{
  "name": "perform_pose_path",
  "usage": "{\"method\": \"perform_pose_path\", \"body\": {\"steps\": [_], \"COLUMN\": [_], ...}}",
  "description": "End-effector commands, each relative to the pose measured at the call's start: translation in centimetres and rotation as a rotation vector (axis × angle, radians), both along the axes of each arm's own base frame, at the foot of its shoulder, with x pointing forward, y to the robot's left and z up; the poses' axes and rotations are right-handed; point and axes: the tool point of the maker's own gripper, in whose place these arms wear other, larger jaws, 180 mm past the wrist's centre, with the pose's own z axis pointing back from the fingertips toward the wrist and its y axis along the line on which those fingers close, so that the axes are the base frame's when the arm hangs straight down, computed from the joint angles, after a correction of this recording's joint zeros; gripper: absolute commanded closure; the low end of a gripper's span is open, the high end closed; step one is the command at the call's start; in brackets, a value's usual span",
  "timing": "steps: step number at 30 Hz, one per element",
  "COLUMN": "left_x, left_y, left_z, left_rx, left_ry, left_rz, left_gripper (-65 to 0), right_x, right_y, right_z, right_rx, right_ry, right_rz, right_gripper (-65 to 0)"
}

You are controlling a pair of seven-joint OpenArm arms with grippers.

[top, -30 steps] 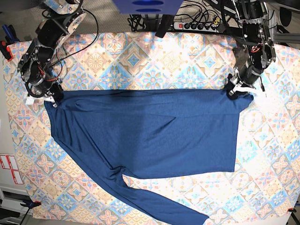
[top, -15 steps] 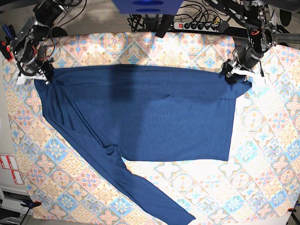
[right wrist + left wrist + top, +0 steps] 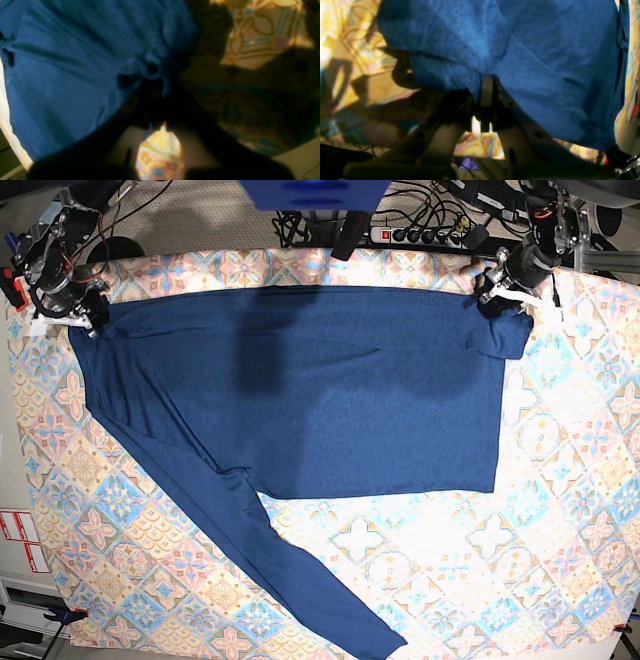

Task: Fold the T-shirt properly
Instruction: 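Drag both held shoulder corners toward the robot, pulling the shirt flat, then lay the shoulder corners down and release both grippers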

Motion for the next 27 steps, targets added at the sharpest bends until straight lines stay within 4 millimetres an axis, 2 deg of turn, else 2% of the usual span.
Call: {"method": "perform_pose_path", "body": {"steps": [1, 6, 13, 21, 23, 27], "left_x": [0.5, -0.3, -1.1, -0.9, -0.9, -1.5], "left_y": [0.6, 0.6, 1.3, 1.0, 0.9, 1.2], "left_z": [1.1, 0.7, 0.6, 0.6, 0.5, -0.5], "left_rx": [0.025, 0.024, 0.042, 0.04, 0.037, 0.027], "left_ry": [-0.034, -0.015, 0.006, 0.005, 0.007, 0.037], "left_rz": [-0.005, -0.004, -0.015, -0.022, -0.019, -0.004], "left_gripper": [0.0, 0.0, 0.0, 0.0, 0.0, -1.1], "right_x": [0.0, -1.0, -2.2, -2.2, -1.8, -1.5], "right_y": [-1.4, -1.3, -3.1, -2.7, -2.0, -1.5], "right_z": [0.9, 0.6, 1.1, 0.8, 0.5, 0.3], "right_rx": [-0.041, -0.039, -0.054, -0.046, -0.041, -0.038], "right_ry": [-0.018, -0.001, -0.006, 0.003, 0.006, 0.01], "right_rz": [-0.008, -0.012, -0.079, -0.072, -0.043, -0.023], "right_gripper": [-0.3, -0.3, -0.3, -0.7, -0.7, -0.7]}}
